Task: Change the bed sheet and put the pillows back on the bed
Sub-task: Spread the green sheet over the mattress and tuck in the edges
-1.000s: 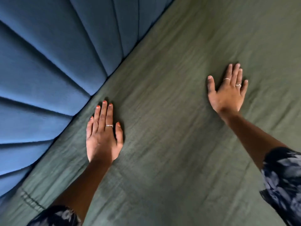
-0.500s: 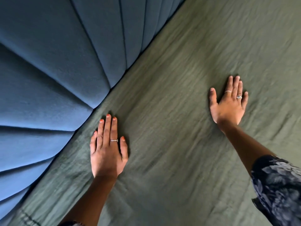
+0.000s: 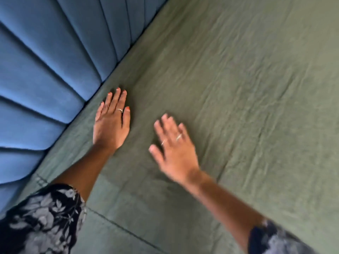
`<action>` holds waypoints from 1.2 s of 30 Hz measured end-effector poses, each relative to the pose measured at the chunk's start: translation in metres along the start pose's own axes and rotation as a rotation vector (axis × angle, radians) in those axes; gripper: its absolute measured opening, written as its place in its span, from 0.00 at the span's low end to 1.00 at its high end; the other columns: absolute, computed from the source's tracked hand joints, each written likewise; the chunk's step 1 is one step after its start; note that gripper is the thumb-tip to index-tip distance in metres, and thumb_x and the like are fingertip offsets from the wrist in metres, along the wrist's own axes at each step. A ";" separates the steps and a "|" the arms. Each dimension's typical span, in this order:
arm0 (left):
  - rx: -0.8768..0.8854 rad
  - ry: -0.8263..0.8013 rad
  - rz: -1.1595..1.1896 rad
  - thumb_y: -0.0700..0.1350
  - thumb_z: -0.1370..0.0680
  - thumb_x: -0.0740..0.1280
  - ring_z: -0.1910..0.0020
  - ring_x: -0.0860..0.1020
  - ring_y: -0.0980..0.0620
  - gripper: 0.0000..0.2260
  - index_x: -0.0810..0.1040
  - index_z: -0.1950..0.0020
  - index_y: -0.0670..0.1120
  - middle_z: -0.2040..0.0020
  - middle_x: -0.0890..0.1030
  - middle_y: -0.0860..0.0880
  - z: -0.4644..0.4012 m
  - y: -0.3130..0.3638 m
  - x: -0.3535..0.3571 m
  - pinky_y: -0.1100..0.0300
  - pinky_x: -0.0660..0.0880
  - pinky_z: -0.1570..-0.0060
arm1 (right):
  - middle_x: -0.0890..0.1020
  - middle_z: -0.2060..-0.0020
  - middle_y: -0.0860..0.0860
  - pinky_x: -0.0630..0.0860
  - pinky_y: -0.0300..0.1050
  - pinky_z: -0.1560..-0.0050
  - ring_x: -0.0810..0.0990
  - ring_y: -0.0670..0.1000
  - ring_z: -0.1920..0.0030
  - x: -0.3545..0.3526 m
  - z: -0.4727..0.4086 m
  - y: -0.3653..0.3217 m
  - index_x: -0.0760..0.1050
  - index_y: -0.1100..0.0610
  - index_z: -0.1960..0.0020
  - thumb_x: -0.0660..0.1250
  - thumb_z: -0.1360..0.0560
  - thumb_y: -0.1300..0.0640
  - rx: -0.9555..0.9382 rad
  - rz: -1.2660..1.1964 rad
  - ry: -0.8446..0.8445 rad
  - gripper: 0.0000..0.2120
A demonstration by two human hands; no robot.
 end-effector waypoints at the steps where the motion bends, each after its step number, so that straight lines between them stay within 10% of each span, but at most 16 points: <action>1: 0.053 -0.047 -0.037 0.53 0.20 0.46 0.23 0.56 0.49 0.26 0.59 0.22 0.48 0.22 0.58 0.49 0.012 -0.010 -0.004 0.50 0.52 0.26 | 0.58 0.24 0.56 0.55 0.55 0.26 0.56 0.54 0.24 0.008 0.034 -0.033 0.61 0.56 0.24 0.54 0.22 0.41 -0.096 -0.020 -0.061 0.31; 8: -0.030 -0.162 -0.192 0.54 0.20 0.47 0.25 0.60 0.43 0.25 0.61 0.23 0.50 0.23 0.60 0.46 0.165 -0.081 -0.039 0.44 0.58 0.29 | 0.56 0.23 0.47 0.50 0.50 0.24 0.54 0.48 0.24 0.023 0.201 -0.138 0.54 0.48 0.23 0.49 0.21 0.39 -0.653 0.048 -0.386 0.29; 16: -0.630 -0.184 0.071 0.57 0.18 0.51 0.22 0.49 0.42 0.26 0.50 0.21 0.54 0.20 0.48 0.48 0.275 -0.067 -0.042 0.39 0.49 0.27 | 0.55 0.23 0.52 0.52 0.51 0.25 0.55 0.50 0.24 -0.017 0.197 -0.039 0.57 0.54 0.23 0.52 0.21 0.41 0.071 0.088 -0.244 0.31; 25: -0.729 -0.297 0.188 0.61 0.18 0.46 0.22 0.42 0.47 0.27 0.44 0.21 0.54 0.20 0.41 0.51 0.267 -0.057 -0.071 0.46 0.41 0.26 | 0.51 0.22 0.50 0.50 0.50 0.26 0.54 0.48 0.23 0.019 0.325 -0.159 0.53 0.52 0.22 0.49 0.19 0.41 -0.201 -0.038 -0.285 0.29; 36: 0.274 -0.302 0.028 0.58 0.18 0.50 0.22 0.43 0.50 0.27 0.43 0.22 0.58 0.21 0.43 0.54 0.321 0.224 -0.019 0.48 0.41 0.26 | 0.55 0.24 0.49 0.47 0.48 0.27 0.55 0.48 0.24 -0.090 0.400 0.071 0.56 0.52 0.23 0.40 0.21 0.38 0.563 0.127 -0.111 0.31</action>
Point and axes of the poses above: each hand's wrist, its own z-axis away from the middle knuckle, its own x-axis out of the palm, y = z × x, the point moved 2 cm from there along -z, towards the middle knuckle
